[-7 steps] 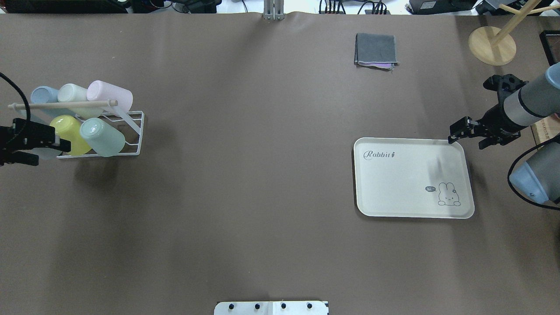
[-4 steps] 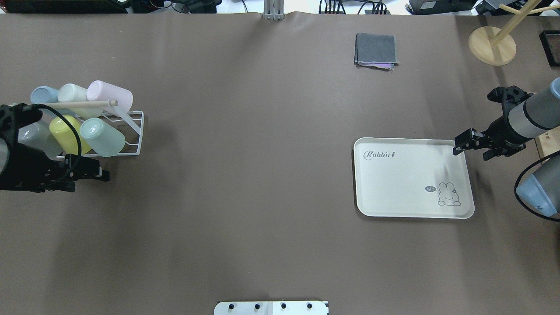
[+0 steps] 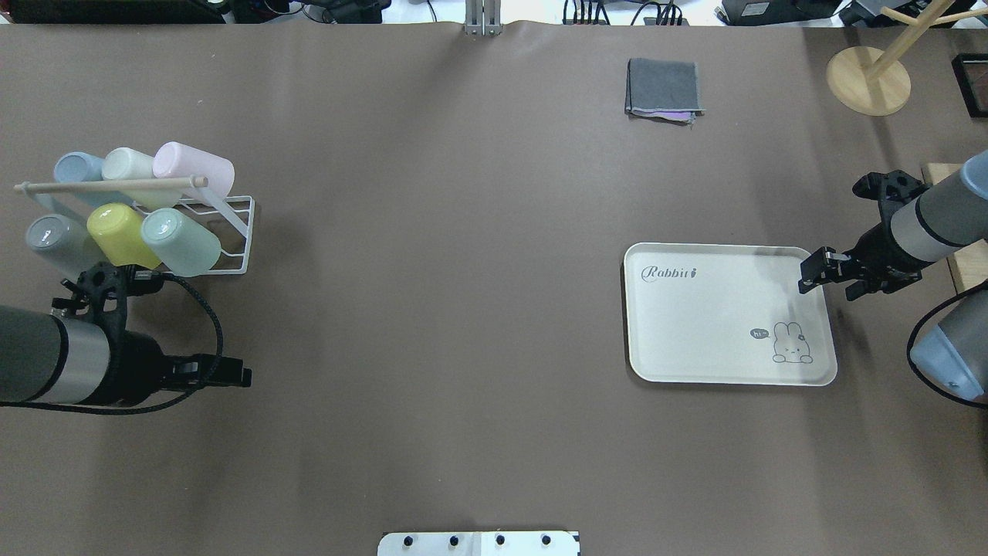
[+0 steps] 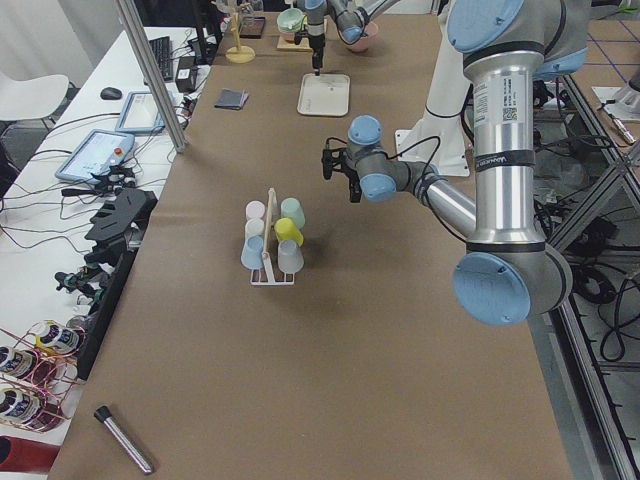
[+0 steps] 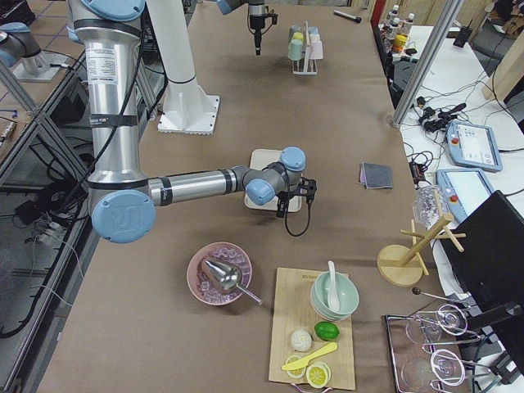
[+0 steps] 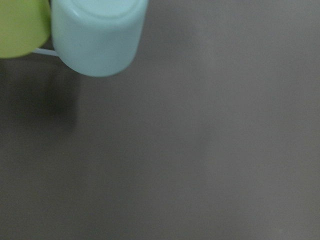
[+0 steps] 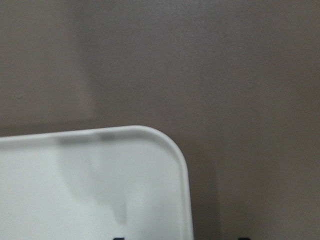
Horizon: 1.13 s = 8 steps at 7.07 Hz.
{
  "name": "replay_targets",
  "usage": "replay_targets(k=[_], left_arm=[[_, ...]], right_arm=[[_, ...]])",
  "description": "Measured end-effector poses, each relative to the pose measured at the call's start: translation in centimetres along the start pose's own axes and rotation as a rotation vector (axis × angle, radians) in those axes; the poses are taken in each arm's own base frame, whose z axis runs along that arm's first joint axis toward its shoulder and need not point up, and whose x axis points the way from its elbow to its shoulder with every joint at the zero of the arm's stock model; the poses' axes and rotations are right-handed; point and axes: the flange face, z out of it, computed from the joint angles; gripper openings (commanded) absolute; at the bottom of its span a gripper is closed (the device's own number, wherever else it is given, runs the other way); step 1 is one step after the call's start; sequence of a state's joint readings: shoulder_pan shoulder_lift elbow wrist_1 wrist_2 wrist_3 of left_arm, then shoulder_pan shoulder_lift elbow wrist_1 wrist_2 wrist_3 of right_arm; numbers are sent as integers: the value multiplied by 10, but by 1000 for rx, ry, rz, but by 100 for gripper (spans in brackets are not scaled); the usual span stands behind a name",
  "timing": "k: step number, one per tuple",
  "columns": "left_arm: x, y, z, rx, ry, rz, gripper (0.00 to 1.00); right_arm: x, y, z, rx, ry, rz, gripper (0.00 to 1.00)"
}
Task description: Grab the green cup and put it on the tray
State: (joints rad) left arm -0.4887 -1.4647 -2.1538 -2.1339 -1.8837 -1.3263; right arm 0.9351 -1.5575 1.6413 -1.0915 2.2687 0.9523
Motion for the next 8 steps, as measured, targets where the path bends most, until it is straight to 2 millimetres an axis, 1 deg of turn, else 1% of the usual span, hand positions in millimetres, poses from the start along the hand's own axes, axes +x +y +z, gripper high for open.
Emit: replay_targets(k=[1, 2, 3, 4, 5, 6, 7, 8], left_arm=[[6, 14, 15, 59, -31, 36, 98], [10, 27, 26, 130, -61, 68, 98], [9, 36, 28, 183, -80, 87, 98], [3, 45, 19, 231, -98, 92, 98], [-8, 55, 7, 294, -125, 91, 98], [-17, 61, 1, 359, -155, 103, 98], [-29, 67, 1, 420, -195, 131, 98], [-49, 74, 4, 480, -255, 182, 98]], right_arm=[[2, 3, -1, -2, 0, 0, 49], [4, 5, 0, -5, 1, 1, 46], [6, 5, 0, -8, 1, 1, 46], [6, 6, 0, -11, 0, 1, 46], [7, 7, 1, -14, 1, 1, 46], [8, 7, 3, -18, 4, 2, 46], [7, 8, 6, -22, 6, 0, 46], [6, 9, 8, -26, 7, -3, 39]])
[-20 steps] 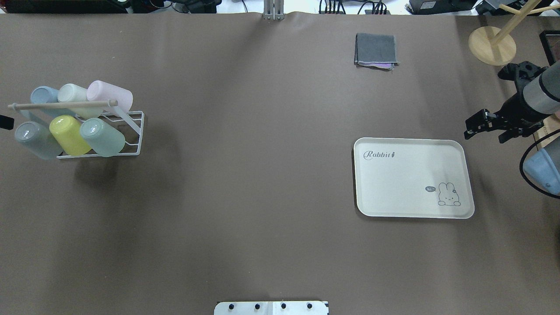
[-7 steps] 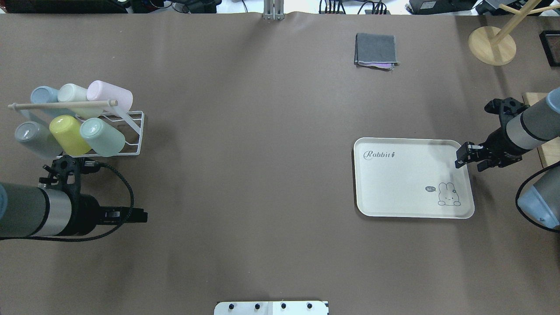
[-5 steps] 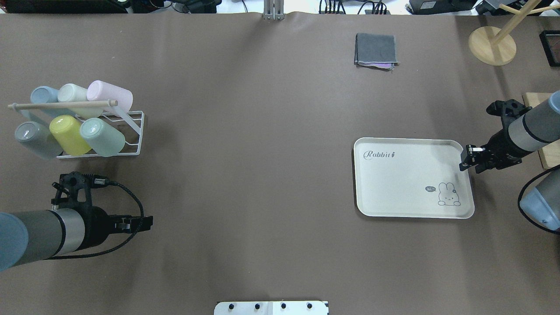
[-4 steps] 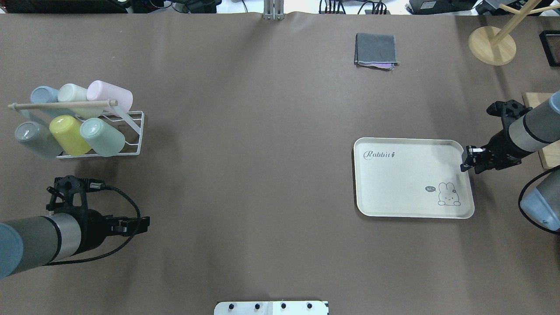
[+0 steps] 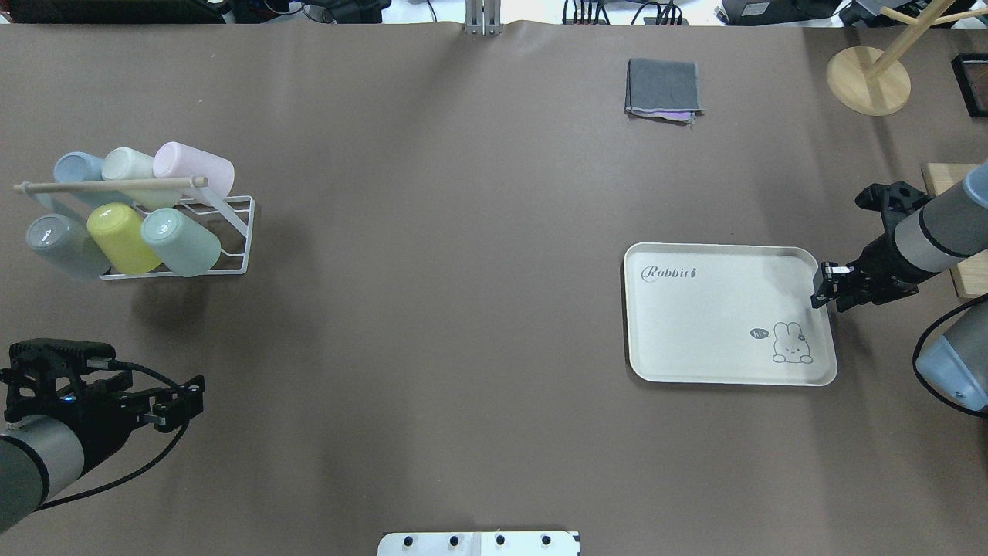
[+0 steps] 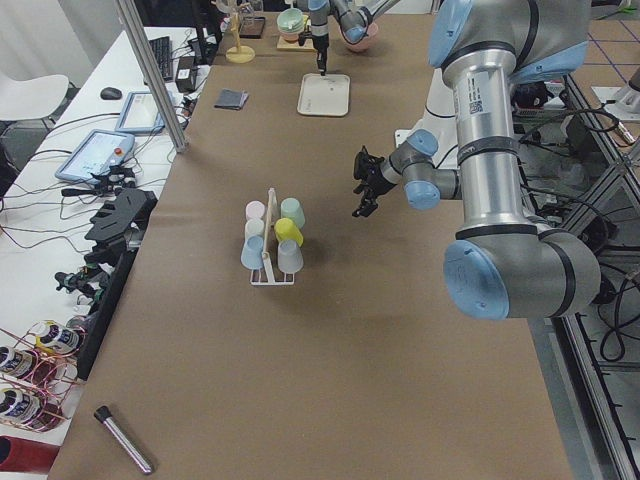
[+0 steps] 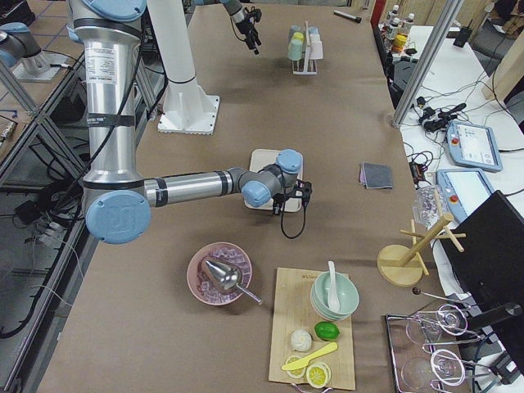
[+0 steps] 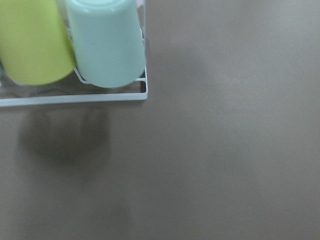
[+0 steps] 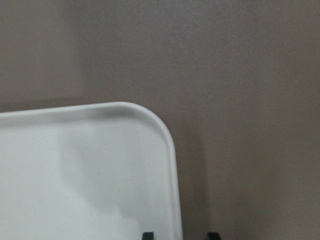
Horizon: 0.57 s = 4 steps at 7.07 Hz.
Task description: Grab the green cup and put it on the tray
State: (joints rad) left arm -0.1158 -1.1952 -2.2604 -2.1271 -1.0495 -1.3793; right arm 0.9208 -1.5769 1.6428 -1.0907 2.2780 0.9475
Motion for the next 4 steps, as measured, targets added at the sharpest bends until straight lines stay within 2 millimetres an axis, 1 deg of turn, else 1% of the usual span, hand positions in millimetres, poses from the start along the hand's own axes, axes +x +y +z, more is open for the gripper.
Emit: replay_targets(k=[1, 2, 3, 4], left_arm=[[-17, 12, 4, 46, -49, 91, 98], [-30, 17, 6, 76, -88, 235, 98], [-43, 16, 7, 114, -134, 448, 98], [-58, 12, 9, 175, -219, 730, 98]], right_arm=[[-1, 1, 1, -3, 0, -2, 29], [-2, 2, 1, -3, -1, -4, 24], [-3, 2, 1, -3, -2, -5, 24], [-4, 2, 1, -4, -3, -6, 25]])
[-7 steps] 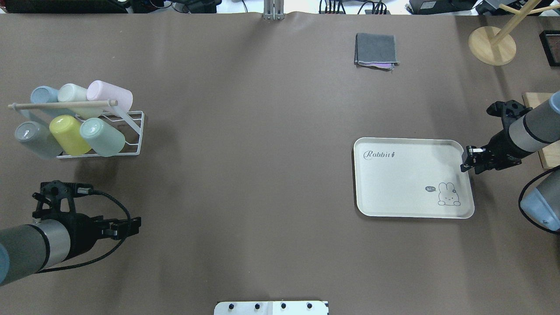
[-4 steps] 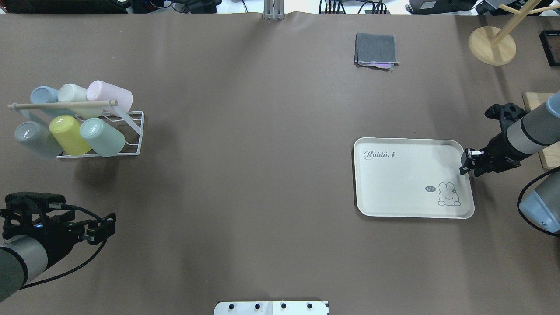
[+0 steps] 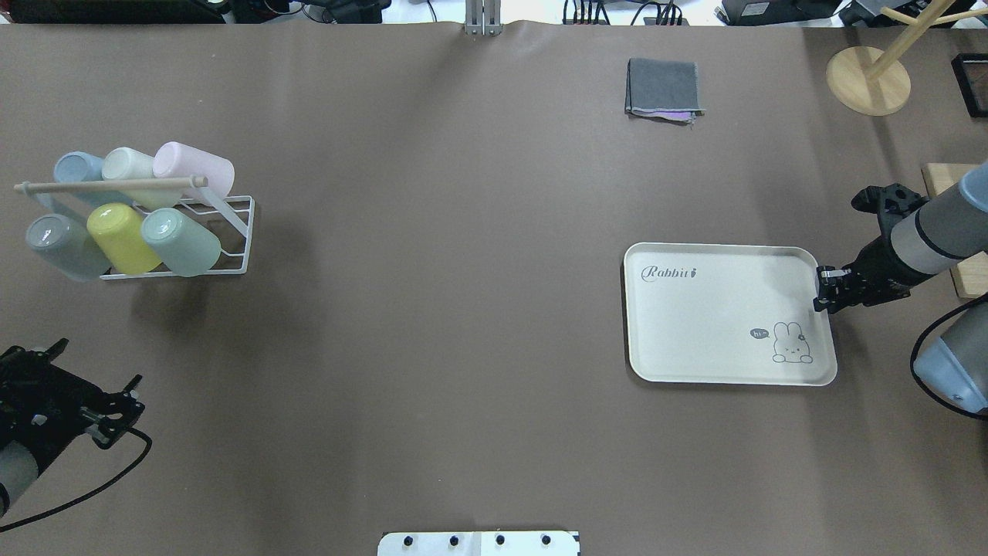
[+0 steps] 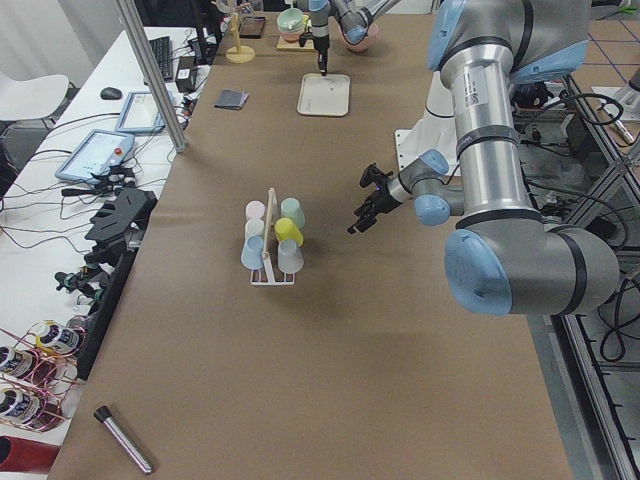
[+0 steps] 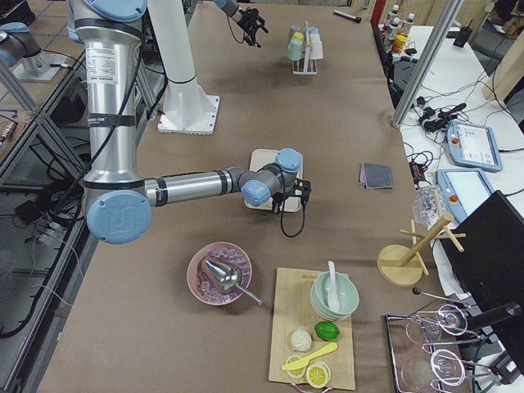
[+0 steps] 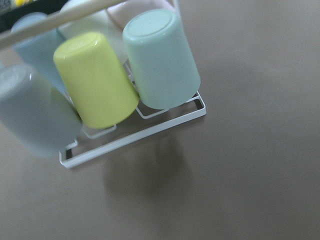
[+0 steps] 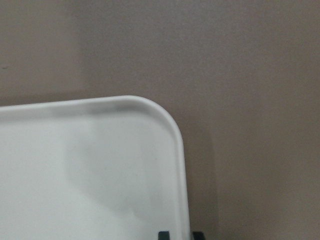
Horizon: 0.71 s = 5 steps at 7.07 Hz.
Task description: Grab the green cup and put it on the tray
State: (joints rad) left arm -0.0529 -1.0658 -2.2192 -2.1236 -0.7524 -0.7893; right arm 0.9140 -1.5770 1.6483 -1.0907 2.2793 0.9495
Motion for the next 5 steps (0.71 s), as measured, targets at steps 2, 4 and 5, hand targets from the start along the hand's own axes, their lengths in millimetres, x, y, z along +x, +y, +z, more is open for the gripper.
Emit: replay_targets(k=[2, 4, 5], left_arm=[[-23, 11, 6, 76, -198, 551, 98], [-30, 16, 8, 60, -267, 847, 98], [-36, 18, 7, 45, -304, 1004, 98]], right_arm=[[0, 1, 1, -2, 1, -1, 46], [2, 2, 2, -4, 3, 0, 47], [4, 3, 3, -5, 5, 0, 46]])
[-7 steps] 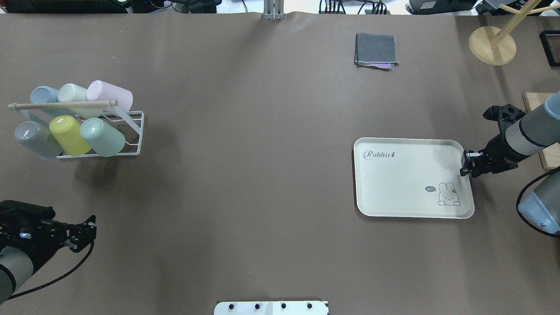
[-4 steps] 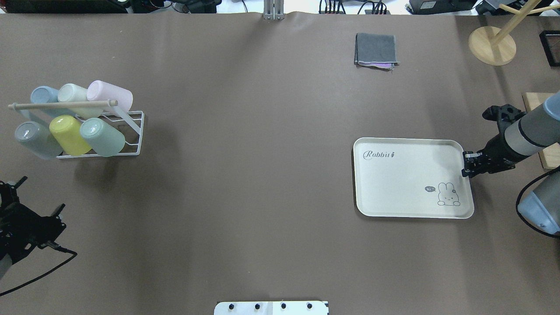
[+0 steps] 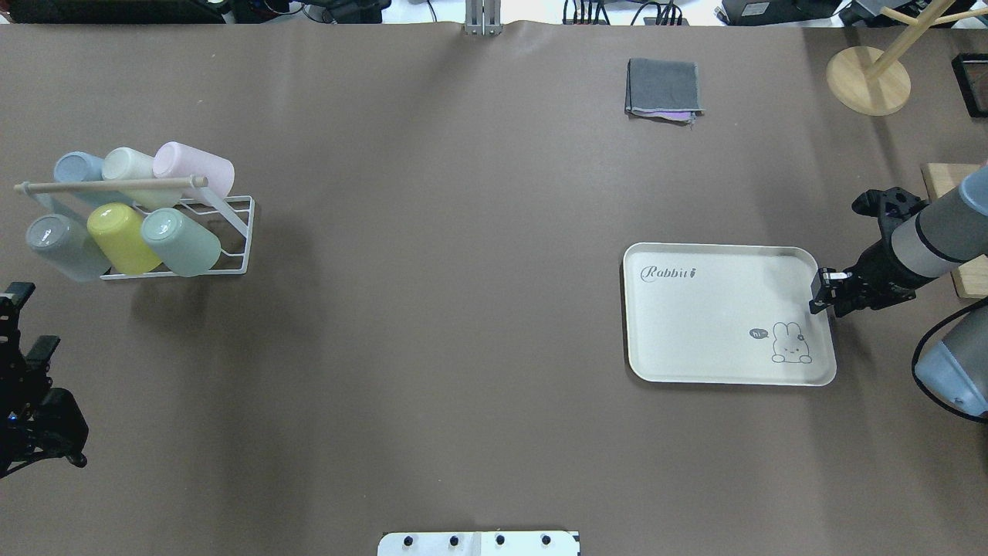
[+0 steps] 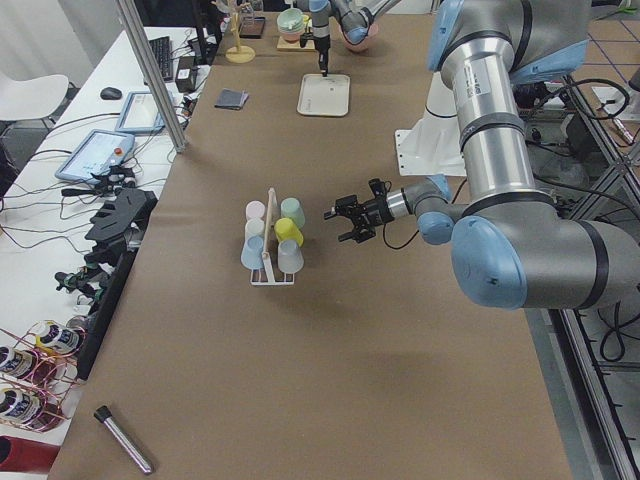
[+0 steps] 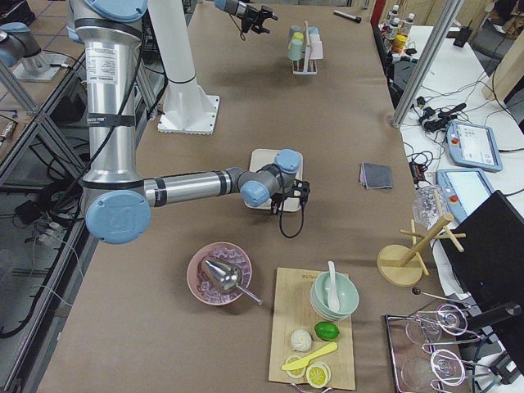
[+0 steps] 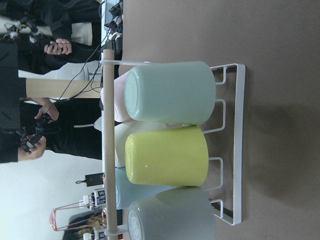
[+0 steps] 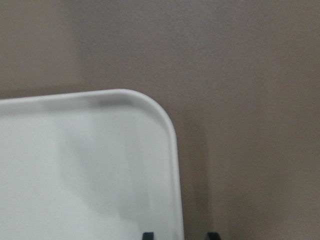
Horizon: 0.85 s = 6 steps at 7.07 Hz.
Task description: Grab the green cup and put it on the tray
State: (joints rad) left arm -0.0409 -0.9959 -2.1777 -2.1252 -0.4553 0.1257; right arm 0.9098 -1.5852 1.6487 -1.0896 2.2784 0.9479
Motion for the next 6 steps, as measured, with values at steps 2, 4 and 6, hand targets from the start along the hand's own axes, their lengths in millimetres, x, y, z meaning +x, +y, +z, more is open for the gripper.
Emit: replay_targets(k=[2, 4, 6], left_arm=[[-10, 5, -2, -28, -76, 442, 98], [-12, 3, -5, -52, -101, 895, 98], [-3, 10, -8, -62, -100, 1243, 98]], right_arm=[[4, 2, 1, -3, 4, -1, 31], [5, 2, 2, -5, 6, 2, 18], [3, 3, 2, -5, 5, 3, 19]])
